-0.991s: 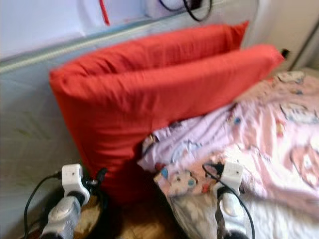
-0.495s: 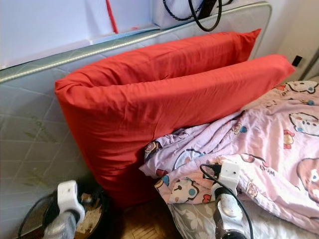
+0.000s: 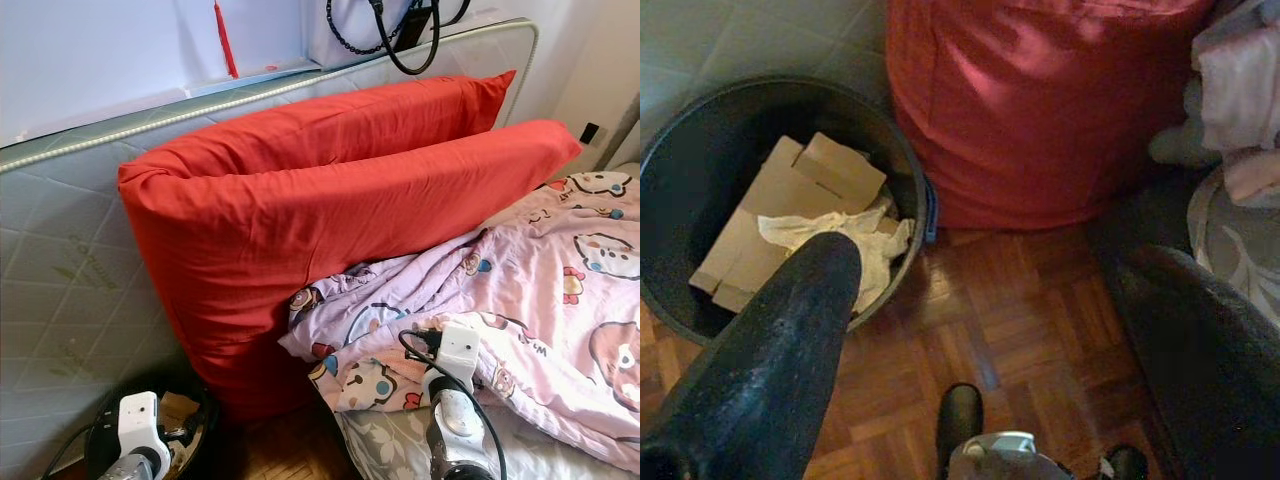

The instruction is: Clean up the room

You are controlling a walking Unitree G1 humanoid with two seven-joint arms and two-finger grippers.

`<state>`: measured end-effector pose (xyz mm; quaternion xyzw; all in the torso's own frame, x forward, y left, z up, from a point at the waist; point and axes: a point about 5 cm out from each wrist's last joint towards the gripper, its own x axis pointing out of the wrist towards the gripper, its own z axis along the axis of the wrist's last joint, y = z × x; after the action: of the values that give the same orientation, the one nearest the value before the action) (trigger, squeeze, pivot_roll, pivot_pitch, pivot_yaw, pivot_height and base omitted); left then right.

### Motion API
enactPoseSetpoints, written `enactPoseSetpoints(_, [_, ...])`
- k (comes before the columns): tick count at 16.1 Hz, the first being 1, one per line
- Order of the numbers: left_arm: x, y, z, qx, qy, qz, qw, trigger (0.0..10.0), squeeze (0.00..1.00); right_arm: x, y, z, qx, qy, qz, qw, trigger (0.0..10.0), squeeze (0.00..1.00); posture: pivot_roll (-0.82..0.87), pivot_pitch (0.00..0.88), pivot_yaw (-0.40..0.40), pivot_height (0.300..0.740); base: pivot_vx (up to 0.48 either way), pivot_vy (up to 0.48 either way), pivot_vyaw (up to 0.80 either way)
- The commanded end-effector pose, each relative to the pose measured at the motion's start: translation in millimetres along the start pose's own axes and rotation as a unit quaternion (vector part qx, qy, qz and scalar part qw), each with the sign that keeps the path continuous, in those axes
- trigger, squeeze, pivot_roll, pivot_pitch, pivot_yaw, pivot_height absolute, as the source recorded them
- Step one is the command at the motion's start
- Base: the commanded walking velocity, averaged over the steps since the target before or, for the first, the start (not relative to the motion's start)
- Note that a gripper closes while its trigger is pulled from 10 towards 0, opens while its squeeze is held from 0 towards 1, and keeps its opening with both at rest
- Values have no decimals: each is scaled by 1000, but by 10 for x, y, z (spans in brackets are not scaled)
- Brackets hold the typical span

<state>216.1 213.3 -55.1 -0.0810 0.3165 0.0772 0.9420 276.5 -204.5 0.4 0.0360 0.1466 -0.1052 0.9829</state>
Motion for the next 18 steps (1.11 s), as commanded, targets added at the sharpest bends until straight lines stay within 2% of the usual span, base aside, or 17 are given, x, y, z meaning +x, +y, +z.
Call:
enactPoseSetpoints(1, [-27, 18, -65, 12, 10, 0, 1000, 10000, 0, 10, 8, 7, -4, 1, -7, 1000, 10000, 0, 29, 0, 11, 740, 0, 0, 0])
enactPoseSetpoints(5, [-46, 38, -105, 19, 15, 1, 1000, 10000, 0, -8, -105, -22, -10, 9, -49, 999, 10000, 0, 33, 0, 17, 740, 0, 0, 0])
enactPoseSetpoints(18, [-95, 109, -208, 23, 34, 8, 999, 10000, 0, 0, -43, -19, -16, 10, -52, 998, 10000, 0, 35, 0, 18, 740, 0, 0, 0])
